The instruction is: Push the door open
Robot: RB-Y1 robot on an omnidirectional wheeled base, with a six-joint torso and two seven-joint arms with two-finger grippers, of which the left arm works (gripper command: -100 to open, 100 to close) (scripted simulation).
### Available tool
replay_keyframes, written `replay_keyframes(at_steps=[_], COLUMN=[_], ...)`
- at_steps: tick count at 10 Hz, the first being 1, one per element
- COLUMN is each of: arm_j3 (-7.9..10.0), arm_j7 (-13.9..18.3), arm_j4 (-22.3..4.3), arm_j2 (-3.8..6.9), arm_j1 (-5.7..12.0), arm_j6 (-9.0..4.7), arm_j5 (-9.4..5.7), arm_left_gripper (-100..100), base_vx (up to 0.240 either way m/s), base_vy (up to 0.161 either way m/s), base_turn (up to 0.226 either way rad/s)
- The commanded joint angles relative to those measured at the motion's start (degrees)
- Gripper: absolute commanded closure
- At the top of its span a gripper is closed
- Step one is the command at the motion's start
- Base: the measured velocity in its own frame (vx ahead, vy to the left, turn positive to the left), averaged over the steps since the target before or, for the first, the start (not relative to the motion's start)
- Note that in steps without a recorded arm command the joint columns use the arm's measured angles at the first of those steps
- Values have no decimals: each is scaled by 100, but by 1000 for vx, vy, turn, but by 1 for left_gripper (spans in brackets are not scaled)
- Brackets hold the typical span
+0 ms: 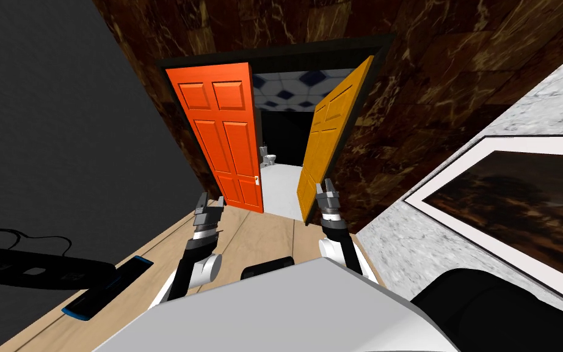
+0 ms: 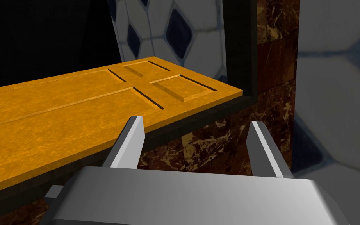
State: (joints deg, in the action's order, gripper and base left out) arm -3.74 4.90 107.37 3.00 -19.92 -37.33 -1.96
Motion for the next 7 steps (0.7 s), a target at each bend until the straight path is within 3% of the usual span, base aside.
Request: replay_keyframes(at_steps=[1,6,7], arm_j3=[-17,-132,-132], arm_j7=[25,61,61], arm_j4=[-286,-1138,-1153], arm_j2=[45,123,123], arm_j1=[133,480,480], arm_j6=[-59,-156,-156], arm_j5=[18,105,105], arm_left_gripper=[-100,-100,-100], base_vx=[100,101,61], base_vy=[31,37,17], base_turn=[-12,-11,-5])
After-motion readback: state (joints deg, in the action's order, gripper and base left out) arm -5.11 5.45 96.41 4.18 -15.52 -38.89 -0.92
